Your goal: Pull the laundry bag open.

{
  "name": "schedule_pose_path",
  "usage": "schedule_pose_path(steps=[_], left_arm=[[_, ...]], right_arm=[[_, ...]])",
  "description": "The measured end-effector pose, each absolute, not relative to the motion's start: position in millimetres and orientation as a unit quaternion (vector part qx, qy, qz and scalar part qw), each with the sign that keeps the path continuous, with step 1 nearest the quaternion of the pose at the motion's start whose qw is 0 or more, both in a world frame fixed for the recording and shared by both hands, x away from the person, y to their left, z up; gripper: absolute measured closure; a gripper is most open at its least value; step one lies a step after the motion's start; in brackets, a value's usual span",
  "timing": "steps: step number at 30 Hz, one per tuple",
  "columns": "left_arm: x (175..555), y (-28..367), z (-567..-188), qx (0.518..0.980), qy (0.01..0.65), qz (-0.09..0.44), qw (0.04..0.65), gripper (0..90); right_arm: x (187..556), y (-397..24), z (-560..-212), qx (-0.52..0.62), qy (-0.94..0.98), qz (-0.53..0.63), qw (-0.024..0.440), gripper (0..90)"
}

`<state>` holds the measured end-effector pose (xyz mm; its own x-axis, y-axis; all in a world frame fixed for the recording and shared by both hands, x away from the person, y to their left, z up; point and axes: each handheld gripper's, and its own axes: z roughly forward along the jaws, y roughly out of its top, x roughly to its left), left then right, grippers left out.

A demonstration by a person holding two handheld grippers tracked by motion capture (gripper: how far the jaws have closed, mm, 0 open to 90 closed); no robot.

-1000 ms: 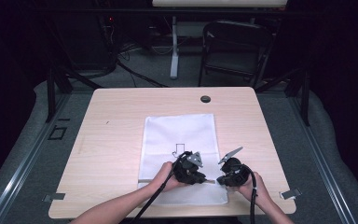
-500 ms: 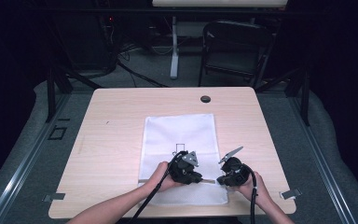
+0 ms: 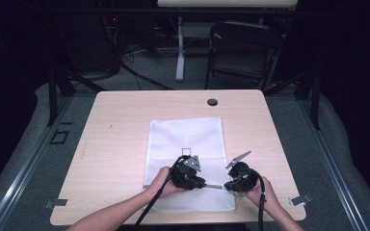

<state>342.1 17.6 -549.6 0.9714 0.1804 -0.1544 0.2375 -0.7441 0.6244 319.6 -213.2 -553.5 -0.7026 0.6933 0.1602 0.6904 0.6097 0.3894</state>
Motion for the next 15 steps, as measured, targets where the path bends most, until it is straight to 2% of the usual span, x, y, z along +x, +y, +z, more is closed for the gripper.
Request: schedule_pose_path(steps=[15], left_arm=[[341,33,-547,0.93,0.119,-0.041,0.346,82.1]], right_arm=[[320,-214,-554,0.388,0.896,0.216,0.002,90.0]])
